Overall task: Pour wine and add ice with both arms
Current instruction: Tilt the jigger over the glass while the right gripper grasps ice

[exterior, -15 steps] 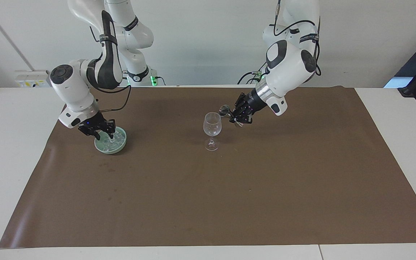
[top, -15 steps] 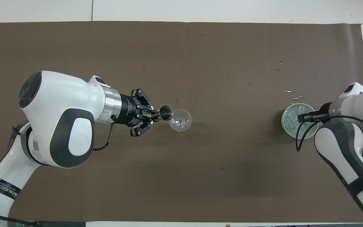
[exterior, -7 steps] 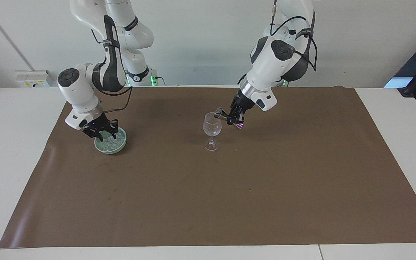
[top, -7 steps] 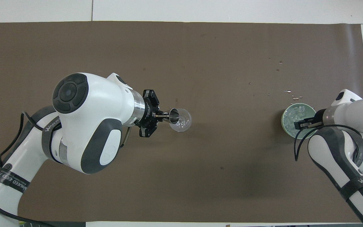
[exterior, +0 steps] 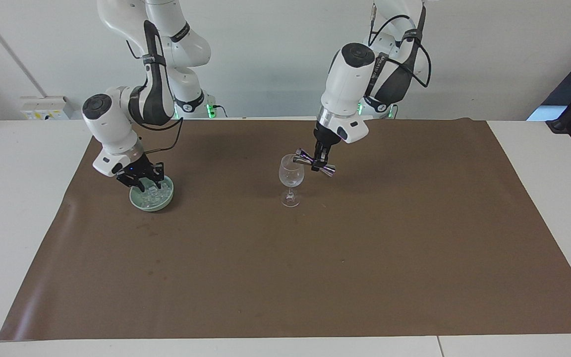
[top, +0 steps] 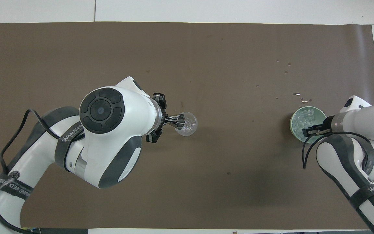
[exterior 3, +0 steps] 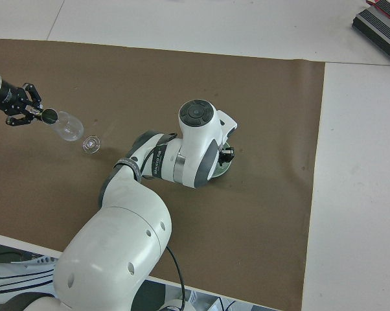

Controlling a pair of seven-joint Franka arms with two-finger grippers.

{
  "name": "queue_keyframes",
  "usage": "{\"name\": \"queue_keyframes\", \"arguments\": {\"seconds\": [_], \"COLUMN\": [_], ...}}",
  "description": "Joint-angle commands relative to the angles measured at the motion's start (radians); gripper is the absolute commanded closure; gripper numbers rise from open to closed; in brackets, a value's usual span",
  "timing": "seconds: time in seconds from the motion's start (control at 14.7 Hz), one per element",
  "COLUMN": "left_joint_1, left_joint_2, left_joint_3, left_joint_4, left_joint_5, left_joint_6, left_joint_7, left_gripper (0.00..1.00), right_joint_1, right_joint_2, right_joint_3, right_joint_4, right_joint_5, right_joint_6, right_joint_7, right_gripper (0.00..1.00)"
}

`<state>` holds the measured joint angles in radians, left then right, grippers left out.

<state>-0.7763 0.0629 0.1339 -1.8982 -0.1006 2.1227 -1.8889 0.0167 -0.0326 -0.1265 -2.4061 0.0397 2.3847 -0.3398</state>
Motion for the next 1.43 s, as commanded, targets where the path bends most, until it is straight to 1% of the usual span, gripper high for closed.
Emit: {"name": "queue_keyframes", "arguments": {"seconds": [0.0, 0.14, 0.27, 0.61, 0.89, 1.02, 1.09, 1.36], "left_joint_1": [-0.027, -0.032, -0.032, -0.076, -0.092, -0.106, -0.106, -0.115], "left_joint_2": [0.015, 0.018, 0.028, 0.026, 0.025, 0.025, 0.025, 0.023], "left_joint_3": [0.009, 0.009, 0.009, 0.009, 0.007, 0.007, 0.007, 0.007], "left_joint_4": [0.033, 0.05, 0.068, 0.067, 0.064, 0.064, 0.065, 0.067], "left_joint_5": [0.074, 0.099, 0.131, 0.251, 0.321, 0.357, 0.372, 0.449], "left_joint_6": [-0.024, -0.032, -0.05, -0.055, -0.053, -0.05, -0.049, -0.047], "left_joint_7": [-0.027, -0.029, -0.027, -0.035, -0.093, -0.102, -0.111, -0.159], "left_gripper": [1.0, 1.0, 1.0, 1.0, 1.0, 1.0, 1.0, 1.0], "right_joint_1": [-0.014, -0.009, -0.007, -0.003, -0.004, -0.004, -0.006, -0.001], "right_joint_2": [-0.024, -0.02, -0.018, -0.021, -0.021, 0.005, 0.002, 0.003], "right_joint_3": [0.007, 0.007, 0.005, 0.007, 0.005, 0.007, 0.007, 0.007], "right_joint_4": [-0.028, -0.028, -0.025, -0.03, -0.03, -0.024, -0.002, -0.002], "right_joint_5": [0.02, 0.02, 0.02, 0.02, 0.02, 0.02, 0.02, 0.02], "right_joint_6": [0.03, 0.063, 0.065, 0.056, 0.06, 0.068, 0.021, 0.018], "right_joint_7": [-0.031, -0.033, -0.033, -0.031, -0.031, -0.03, -0.034, -0.028], "right_gripper": [0.47, 0.47, 0.47, 0.47, 0.51, 0.52, 0.52, 0.52]}}
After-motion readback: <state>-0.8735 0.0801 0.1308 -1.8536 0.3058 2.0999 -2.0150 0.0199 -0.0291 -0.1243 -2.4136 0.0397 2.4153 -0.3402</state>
